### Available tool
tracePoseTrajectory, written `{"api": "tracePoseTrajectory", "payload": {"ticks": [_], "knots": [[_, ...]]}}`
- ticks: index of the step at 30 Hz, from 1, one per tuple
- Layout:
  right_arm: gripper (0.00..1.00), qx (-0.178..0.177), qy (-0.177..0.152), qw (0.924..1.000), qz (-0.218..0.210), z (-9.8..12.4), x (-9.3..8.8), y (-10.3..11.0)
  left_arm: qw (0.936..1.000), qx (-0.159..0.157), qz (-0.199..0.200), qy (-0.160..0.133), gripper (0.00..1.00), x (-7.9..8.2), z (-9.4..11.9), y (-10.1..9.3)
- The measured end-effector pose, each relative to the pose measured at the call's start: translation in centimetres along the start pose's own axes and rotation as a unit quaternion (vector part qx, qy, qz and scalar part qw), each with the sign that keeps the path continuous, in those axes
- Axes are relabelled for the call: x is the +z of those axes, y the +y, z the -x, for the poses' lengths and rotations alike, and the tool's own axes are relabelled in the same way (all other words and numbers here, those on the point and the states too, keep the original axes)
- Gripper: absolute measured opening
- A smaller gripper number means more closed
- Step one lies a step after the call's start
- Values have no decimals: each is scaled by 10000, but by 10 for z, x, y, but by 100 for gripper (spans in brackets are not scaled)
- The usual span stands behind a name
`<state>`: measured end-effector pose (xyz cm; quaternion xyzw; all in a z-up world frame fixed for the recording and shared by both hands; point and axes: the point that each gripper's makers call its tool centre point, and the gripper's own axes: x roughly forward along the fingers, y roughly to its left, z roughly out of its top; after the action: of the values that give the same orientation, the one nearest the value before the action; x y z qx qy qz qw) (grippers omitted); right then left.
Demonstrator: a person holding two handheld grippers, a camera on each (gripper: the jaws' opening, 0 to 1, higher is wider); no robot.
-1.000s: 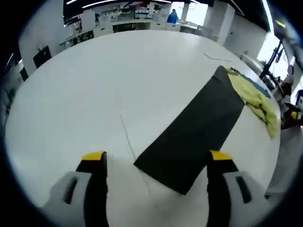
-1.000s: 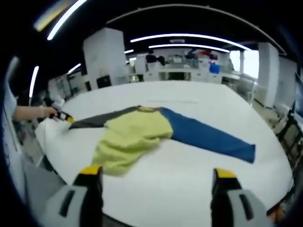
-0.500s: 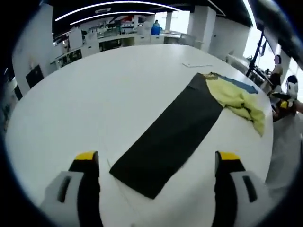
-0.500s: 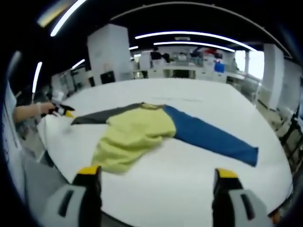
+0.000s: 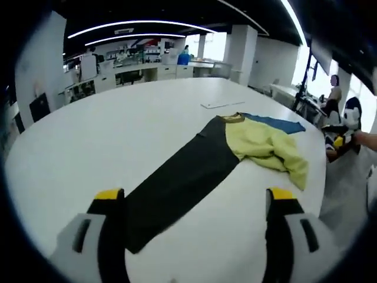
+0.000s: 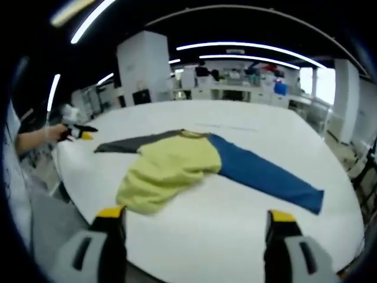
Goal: Fold the garment on the visible template until the final outline fits inside the template.
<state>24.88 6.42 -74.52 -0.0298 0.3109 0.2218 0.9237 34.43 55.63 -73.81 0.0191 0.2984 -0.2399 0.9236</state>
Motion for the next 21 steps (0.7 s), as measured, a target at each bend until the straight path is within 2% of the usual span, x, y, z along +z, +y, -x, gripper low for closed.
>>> {"api": "tracePoseTrajectory", "payload": {"ticks": [4, 6, 10, 12, 15, 21], "knots": [[99, 54, -153, 9998, -64, 5, 4, -9, 9999, 60, -89, -15, 94, 2, 7, -29], [99, 94, -231, 9996, -142, 8, 6, -12, 9999, 19, 47, -98, 95, 4, 8, -43], [99, 188, -193, 9996, -19, 13, 4, -17, 9999, 85, 46, -139, 91, 2, 12, -60], [99, 228, -202, 9995, -26, 18, 5, -18, 9996, 85, 46, -249, 90, 4, 14, -73], [99, 278, -234, 9993, -23, 23, 6, -23, 9990, 181, 187, -361, 84, 3, 15, -80], [99, 363, -246, 9990, 54, 34, 3, -31, 9975, 215, 413, -530, 86, 3, 18, -107]]}}
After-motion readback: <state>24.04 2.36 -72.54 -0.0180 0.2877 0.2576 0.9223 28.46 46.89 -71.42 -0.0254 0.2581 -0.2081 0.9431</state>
